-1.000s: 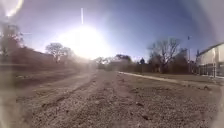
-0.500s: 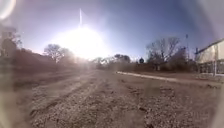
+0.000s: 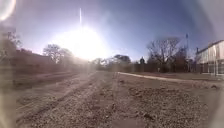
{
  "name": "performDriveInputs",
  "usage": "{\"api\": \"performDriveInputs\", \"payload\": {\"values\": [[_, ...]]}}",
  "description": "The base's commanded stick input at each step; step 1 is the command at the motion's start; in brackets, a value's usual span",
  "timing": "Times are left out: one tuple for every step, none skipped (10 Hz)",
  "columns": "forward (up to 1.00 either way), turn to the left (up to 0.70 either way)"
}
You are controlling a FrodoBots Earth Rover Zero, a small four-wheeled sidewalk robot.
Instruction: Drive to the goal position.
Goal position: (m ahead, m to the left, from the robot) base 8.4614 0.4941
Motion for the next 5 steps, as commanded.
{"api": "performDriveInputs", "payload": {"values": [[0.5, 0.0], [0.5, 0.0], [0.5, 0.0], [0.5, 0.0], [0.5, 0.0]]}}
